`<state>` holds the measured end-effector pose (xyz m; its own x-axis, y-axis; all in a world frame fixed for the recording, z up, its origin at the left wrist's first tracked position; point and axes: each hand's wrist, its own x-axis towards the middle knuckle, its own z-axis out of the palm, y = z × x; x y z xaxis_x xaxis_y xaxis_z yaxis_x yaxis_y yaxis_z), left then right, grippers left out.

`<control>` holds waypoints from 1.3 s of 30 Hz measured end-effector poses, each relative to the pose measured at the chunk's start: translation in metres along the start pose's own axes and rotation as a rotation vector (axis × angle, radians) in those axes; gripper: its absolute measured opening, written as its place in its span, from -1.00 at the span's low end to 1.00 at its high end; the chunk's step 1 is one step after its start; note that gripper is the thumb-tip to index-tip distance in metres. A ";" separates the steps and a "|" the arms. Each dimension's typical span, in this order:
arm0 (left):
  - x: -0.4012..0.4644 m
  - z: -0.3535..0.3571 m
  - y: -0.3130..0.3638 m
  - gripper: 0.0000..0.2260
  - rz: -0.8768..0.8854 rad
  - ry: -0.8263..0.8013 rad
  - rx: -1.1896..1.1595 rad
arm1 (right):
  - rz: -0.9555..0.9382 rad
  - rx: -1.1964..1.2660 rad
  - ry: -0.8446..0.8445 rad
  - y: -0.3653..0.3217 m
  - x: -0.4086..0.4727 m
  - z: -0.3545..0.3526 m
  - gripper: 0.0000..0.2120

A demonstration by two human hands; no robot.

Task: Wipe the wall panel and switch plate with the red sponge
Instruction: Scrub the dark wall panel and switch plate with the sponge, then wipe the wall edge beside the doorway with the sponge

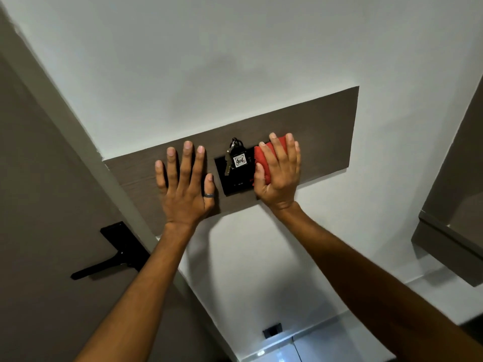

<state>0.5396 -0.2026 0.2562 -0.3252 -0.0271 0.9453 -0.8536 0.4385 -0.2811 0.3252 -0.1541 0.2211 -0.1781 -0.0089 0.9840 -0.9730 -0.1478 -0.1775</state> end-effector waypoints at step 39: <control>-0.075 0.098 0.560 -0.38 0.189 -1.128 -0.816 | 0.817 -0.232 -1.269 0.580 -0.139 -0.377 -0.51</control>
<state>0.0462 -0.0425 0.0117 -0.8863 -0.4365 0.1549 -0.4145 0.8967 0.1550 -0.2704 0.1343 -0.0248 -0.5388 -0.8416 -0.0382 -0.6959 0.4702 -0.5428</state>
